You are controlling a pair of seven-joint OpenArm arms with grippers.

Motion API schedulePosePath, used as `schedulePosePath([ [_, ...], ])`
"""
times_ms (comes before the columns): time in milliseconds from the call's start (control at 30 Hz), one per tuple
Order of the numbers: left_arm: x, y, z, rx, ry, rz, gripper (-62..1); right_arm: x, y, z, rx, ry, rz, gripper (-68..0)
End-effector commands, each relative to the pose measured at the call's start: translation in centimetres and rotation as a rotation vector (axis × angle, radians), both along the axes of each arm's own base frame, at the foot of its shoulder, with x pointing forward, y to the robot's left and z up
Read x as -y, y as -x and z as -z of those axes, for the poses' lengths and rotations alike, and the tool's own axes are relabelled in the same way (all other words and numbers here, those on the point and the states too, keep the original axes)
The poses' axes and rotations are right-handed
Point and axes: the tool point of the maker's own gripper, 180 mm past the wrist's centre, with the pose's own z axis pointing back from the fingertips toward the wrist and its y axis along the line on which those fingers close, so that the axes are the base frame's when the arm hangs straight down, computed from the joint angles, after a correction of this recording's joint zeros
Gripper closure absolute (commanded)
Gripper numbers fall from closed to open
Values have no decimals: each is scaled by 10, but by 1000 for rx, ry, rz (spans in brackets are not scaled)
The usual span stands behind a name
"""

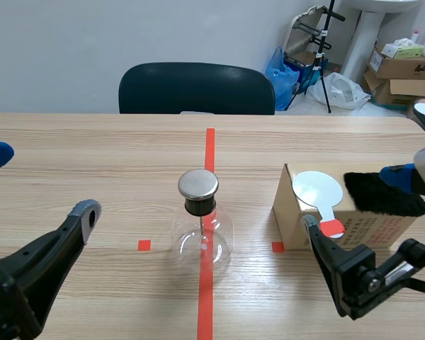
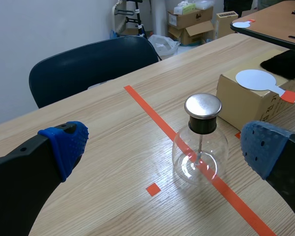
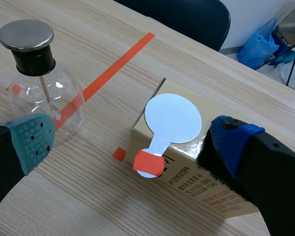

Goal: Do the electroscope experiment

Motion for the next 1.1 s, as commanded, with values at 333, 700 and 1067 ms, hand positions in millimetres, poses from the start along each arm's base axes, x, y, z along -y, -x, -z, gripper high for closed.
schedulePosePath([
  [333,4,0,-8,21,23,12,-623,0,-4,-9,34,-10,-5,-679],
  [700,4,0,-8,21,22,11,-623,0,-4,-9,35,-10,-5,-679],
  [1067,3,-1,2,-24,-5,5,-623,0,-4,-9,35,-10,-5,-679],
])
